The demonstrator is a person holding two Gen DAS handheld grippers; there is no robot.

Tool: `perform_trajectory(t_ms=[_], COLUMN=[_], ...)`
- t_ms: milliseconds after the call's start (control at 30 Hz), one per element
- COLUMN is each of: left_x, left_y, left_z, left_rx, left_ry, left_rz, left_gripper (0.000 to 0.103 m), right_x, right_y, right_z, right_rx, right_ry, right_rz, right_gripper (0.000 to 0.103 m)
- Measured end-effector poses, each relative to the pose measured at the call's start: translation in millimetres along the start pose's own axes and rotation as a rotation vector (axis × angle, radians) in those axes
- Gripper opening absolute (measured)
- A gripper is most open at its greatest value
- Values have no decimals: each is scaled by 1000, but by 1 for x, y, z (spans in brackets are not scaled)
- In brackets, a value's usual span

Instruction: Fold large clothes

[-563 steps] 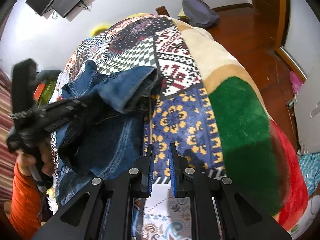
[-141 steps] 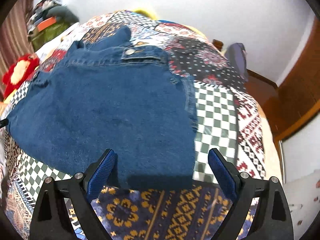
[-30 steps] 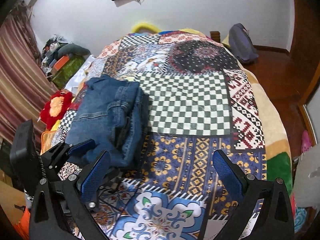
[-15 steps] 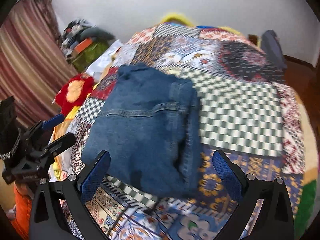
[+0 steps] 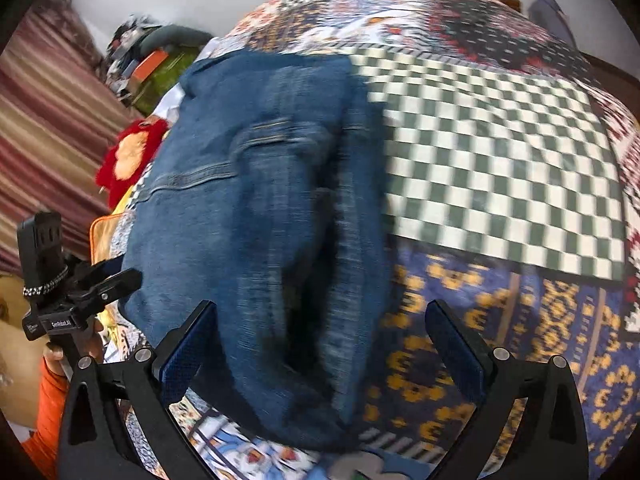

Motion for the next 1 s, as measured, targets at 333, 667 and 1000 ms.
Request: perform_trajectory(t_ms=[333,667,1000], left_x=[14,73,120], left_y=[-17,-18,-19], left_z=[43,50,-46], left_rx=[190,170,138], left_ry=[-59,-152,-14], left_rz=[-162,-196,-156], left_gripper=[103,103,103], right_x=[2,57,102], right_y=[-16,26,66], right_z=[46,55,-29], right_rx=[-83,-80,-80], right_ry=[-42,-130,-43], right_rz=[9,116,286], right_gripper=[102,102,102])
Point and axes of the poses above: each gripper's, at about its wrist camera, not at the fingertips, and z roughly against the way its jaws point, y to its left, x to its top, the point moved 2 cm from there along -z, roughly the way its jaws point, and after that the axes turned 8 degrees about -y, right-handed, at the moved point
